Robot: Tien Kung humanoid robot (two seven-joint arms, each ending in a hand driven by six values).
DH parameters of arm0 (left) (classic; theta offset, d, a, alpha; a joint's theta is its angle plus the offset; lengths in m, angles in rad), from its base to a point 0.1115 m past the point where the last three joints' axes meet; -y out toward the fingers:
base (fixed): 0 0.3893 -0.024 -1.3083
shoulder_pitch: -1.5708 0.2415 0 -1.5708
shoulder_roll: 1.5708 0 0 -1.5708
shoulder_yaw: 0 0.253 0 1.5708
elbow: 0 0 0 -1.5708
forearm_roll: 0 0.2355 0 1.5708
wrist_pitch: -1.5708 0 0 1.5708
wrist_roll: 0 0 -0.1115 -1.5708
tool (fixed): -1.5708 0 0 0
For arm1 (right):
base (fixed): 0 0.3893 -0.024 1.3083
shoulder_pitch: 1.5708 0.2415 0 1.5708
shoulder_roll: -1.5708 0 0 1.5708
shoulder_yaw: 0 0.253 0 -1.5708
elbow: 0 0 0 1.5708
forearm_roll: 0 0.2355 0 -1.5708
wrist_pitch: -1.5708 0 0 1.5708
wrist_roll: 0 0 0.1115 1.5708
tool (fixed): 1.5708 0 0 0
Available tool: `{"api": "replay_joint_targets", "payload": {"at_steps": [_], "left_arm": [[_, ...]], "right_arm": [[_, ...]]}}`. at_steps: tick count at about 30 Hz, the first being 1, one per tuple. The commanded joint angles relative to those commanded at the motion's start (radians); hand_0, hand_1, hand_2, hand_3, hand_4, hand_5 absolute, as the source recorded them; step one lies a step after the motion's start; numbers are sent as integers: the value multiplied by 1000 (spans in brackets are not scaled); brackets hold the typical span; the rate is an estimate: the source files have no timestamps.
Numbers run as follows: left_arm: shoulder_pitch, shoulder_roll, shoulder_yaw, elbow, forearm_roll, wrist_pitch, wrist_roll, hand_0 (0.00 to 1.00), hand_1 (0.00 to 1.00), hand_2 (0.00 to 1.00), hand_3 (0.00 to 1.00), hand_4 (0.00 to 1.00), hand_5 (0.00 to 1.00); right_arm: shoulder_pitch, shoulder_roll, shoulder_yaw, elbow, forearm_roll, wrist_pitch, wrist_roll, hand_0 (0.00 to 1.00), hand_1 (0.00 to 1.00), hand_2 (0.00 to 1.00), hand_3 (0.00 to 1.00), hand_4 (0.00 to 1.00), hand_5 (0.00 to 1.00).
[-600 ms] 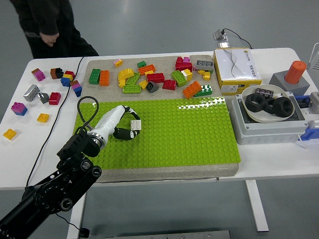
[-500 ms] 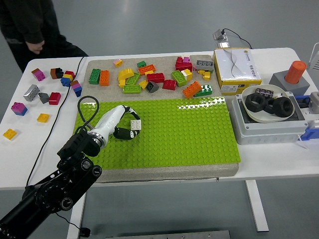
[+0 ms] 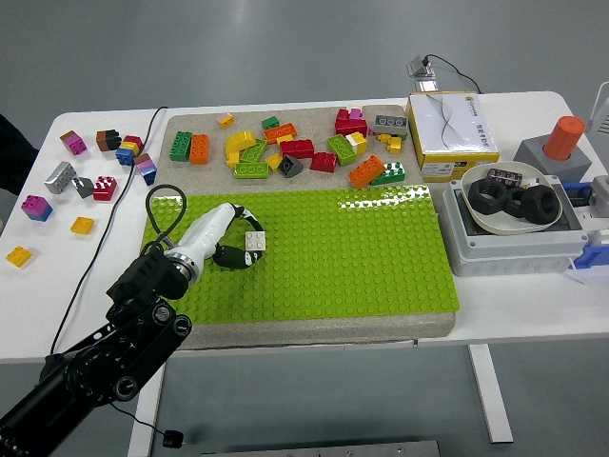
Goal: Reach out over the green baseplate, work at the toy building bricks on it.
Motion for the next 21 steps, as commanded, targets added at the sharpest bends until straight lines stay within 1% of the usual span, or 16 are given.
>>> {"api": "replay_joint_targets", "payload": {"at_steps": [11, 12, 21], "left_arm": [[0, 2, -2, 0, 1, -4, 0, 972, 869, 841, 568, 478, 2], [0, 2, -3, 0, 2, -4, 0, 973, 870, 845, 570, 492, 2], [2, 4, -5, -1, 1, -10, 1, 974, 873, 846, 572, 502, 2]], "right_arm": [[0, 0, 1, 0, 1, 0, 0, 602, 606, 658, 652, 571, 863], [0, 0, 1, 0, 1, 0, 0, 602, 606, 658, 652, 571, 863], [-1, 0, 4, 0, 0, -1, 1, 602, 605, 658, 652, 572, 862]]}}
